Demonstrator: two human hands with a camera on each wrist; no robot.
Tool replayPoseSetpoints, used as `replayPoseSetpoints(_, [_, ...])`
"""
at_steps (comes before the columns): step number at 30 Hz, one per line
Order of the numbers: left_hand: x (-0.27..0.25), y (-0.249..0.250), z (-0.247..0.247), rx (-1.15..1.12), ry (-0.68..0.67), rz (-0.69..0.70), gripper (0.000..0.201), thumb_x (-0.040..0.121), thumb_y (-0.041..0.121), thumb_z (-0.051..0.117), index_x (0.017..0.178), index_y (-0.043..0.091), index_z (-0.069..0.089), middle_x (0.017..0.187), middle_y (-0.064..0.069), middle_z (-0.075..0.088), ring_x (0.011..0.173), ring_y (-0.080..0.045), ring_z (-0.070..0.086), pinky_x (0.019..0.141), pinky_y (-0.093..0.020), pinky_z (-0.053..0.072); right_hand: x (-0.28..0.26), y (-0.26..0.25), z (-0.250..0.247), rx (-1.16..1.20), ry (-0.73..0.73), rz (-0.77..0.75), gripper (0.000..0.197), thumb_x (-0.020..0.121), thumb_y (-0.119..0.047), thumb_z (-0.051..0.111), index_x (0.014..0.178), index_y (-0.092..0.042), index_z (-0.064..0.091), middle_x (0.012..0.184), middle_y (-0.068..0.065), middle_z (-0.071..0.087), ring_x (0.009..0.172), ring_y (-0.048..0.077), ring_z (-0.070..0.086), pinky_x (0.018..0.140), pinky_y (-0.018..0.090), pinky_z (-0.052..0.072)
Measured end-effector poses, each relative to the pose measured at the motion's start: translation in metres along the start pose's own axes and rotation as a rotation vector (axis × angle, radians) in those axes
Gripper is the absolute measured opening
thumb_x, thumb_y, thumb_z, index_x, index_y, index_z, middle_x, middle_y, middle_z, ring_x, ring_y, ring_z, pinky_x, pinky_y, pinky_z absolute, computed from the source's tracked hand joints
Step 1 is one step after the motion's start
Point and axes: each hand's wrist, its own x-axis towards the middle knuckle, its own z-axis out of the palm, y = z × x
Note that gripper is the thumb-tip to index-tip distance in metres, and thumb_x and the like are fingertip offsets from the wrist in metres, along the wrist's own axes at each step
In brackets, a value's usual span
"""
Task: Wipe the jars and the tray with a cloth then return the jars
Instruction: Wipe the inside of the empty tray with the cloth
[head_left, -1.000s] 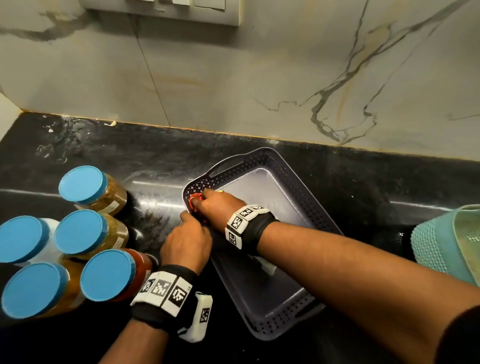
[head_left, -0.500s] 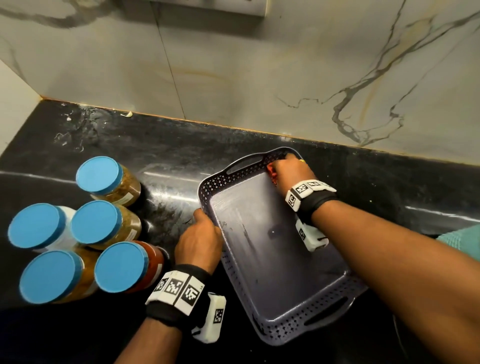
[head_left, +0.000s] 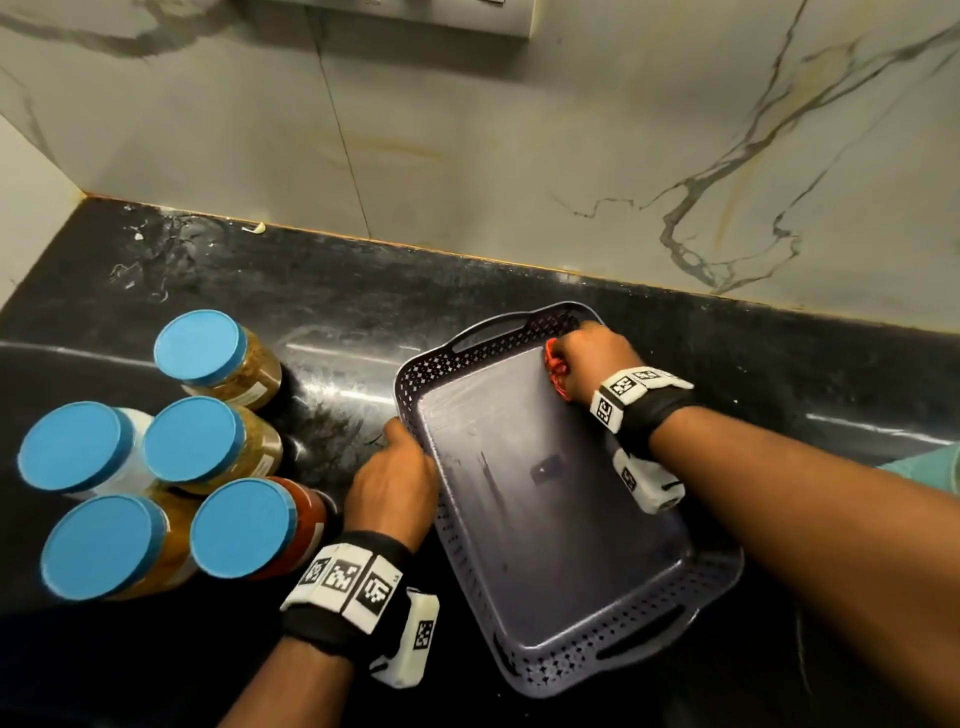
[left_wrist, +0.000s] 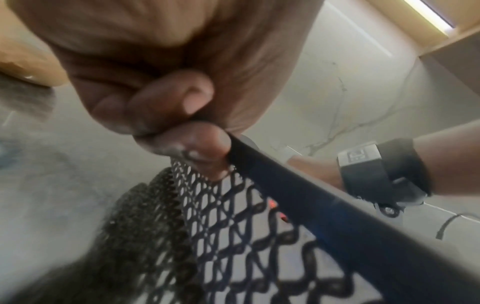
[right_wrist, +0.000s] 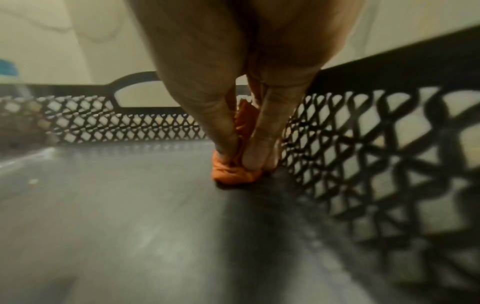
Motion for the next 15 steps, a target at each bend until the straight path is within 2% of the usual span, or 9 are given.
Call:
replayPoseSetpoints(1, [0.001,0.001,0.002,0.01,0.001,0.007,0.021,0.104,0.018,0.037,0.121,0.007,0.038,0.108,-0.021,0.068,0.099,-0.041,0.066,0.078,-0.043,0.047,-0.004,-0.005,0.0,0.035,0.003,0.0,0.017,0.089,-0.019,0.056,0.072,-0.018,0.059,0.092,0.011,0.052,0.088,0.04,0.063,0.071,0.031,0.043])
replayPoseSetpoints(3, [0.002,0.004,0.003,0.026,0.006,0.001,0.021,0.103,0.017,0.038,0.12,0.006,0.037,0.11,-0.024,0.068,0.102,-0.044,0.066,0.082,-0.046,0.048,-0.013,-0.047,0.011,0.087,-0.059,-0.12,0.013,0.089,-0.017,0.059,0.091,-0.019,0.072,0.103,0.013,0.058,0.094,0.039,0.063,0.078,0.031,0.047])
replayPoseSetpoints(6, [0.001,0.008,0.001,0.028,-0.003,-0.018,0.024,0.103,0.016,0.038,0.122,0.003,0.036,0.115,-0.027,0.066,0.107,-0.046,0.064,0.082,-0.045,0.046,-0.047,-0.118,0.029,0.199,-0.214,-0.327,0.022,0.092,-0.022,0.055,0.108,-0.011,0.065,0.11,0.017,0.059,0.098,0.036,0.063,0.08,0.032,0.046])
replayPoseSetpoints(8, [0.0,0.006,-0.001,0.025,-0.005,-0.024,0.023,0.103,0.014,0.037,0.122,0.002,0.036,0.116,-0.028,0.066,0.108,-0.046,0.064,0.083,-0.044,0.045,-0.059,-0.117,0.033,0.142,-0.199,-0.448,0.019,0.092,-0.02,0.055,0.106,-0.012,0.065,0.112,0.017,0.057,0.097,0.034,0.062,0.082,0.036,0.049])
replayPoseSetpoints(10, [-0.001,0.002,-0.002,0.037,-0.002,-0.013,0.023,0.102,0.012,0.038,0.123,0.002,0.036,0.115,-0.028,0.067,0.107,-0.046,0.065,0.086,-0.047,0.048,-0.053,-0.085,0.019,0.099,-0.243,-0.314,0.011,0.085,-0.013,0.061,0.077,-0.019,0.068,0.098,0.013,0.057,0.091,0.036,0.063,0.076,0.029,0.047])
replayPoseSetpoints(11, [-0.002,0.0,-0.002,0.038,-0.001,-0.014,0.025,0.102,0.011,0.038,0.125,0.002,0.035,0.114,-0.027,0.067,0.105,-0.045,0.065,0.087,-0.048,0.05,-0.046,-0.059,0.014,0.071,-0.228,-0.208,0.021,0.081,-0.011,0.062,0.062,-0.02,0.059,0.087,0.009,0.054,0.083,0.035,0.063,0.072,0.026,0.043])
replayPoseSetpoints(12, [-0.003,-0.001,-0.001,0.033,0.0,-0.013,0.027,0.102,0.012,0.039,0.127,0.002,0.035,0.112,-0.025,0.068,0.102,-0.044,0.066,0.087,-0.049,0.052,-0.039,-0.033,0.011,0.047,-0.184,-0.114,0.026,0.079,-0.012,0.061,0.056,-0.019,0.052,0.08,0.007,0.051,0.078,0.034,0.061,0.07,0.025,0.04])
replayPoseSetpoints(14, [-0.005,0.0,0.002,0.006,-0.004,-0.011,0.028,0.102,0.012,0.039,0.128,0.003,0.034,0.109,-0.023,0.069,0.096,-0.043,0.068,0.087,-0.05,0.055,-0.038,-0.002,0.005,0.038,-0.077,0.028,0.018,0.081,-0.018,0.059,0.064,-0.019,0.058,0.083,0.009,0.056,0.08,0.036,0.064,0.069,0.026,0.042])
replayPoseSetpoints(15, [-0.005,0.001,0.003,-0.007,-0.008,-0.014,0.028,0.102,0.013,0.04,0.127,0.003,0.034,0.108,-0.024,0.069,0.095,-0.043,0.068,0.086,-0.05,0.055,-0.042,-0.006,0.004,0.04,-0.069,0.025,0.012,0.082,-0.019,0.059,0.073,-0.022,0.067,0.092,0.012,0.06,0.085,0.038,0.065,0.072,0.028,0.045])
